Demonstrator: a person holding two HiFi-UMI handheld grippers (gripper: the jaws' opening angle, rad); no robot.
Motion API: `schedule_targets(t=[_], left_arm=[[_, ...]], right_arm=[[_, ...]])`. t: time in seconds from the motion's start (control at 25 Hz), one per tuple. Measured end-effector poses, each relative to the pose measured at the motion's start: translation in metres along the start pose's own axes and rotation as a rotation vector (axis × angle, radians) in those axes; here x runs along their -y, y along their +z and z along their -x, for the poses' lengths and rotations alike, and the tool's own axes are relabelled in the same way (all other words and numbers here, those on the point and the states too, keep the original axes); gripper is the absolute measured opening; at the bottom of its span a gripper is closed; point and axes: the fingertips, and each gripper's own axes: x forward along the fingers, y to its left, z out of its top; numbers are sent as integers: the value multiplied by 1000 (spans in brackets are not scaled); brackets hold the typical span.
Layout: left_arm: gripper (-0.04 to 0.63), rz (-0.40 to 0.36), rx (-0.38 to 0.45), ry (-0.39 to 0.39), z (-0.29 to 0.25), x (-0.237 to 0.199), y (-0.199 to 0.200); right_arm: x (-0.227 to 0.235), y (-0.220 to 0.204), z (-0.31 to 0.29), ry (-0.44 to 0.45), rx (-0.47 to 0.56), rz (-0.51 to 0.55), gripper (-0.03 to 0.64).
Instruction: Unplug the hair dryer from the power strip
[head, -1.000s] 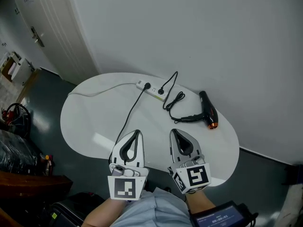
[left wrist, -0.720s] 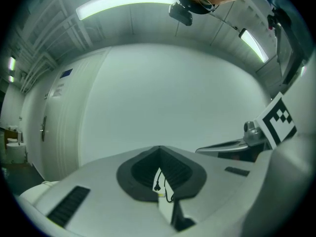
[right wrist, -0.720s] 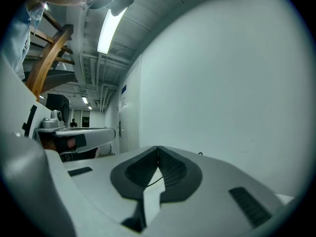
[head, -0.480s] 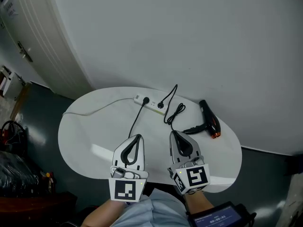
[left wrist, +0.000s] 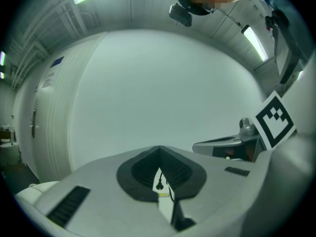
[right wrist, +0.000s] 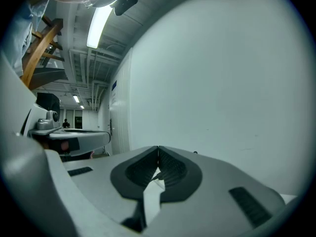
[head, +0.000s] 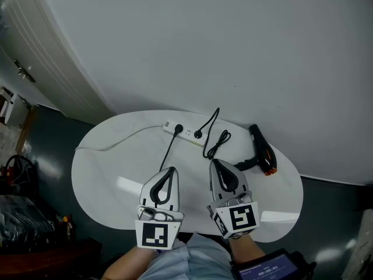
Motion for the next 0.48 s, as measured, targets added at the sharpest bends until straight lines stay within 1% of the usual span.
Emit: schedule_targets(t=[0.2,0.4,0.48], left_arm=[[-2,-10,-31,-3,-28,-6,-4],[-2,-25,-88,3,-57,-14,-16],[-2,-25,-103,7,-68,-17,-19]], right_arm=[[16,-2,-24,8,-9,-20,2],[37,-10,-49,10,-12,-65,2],[44,-10,-56,11,-12,-67,2]])
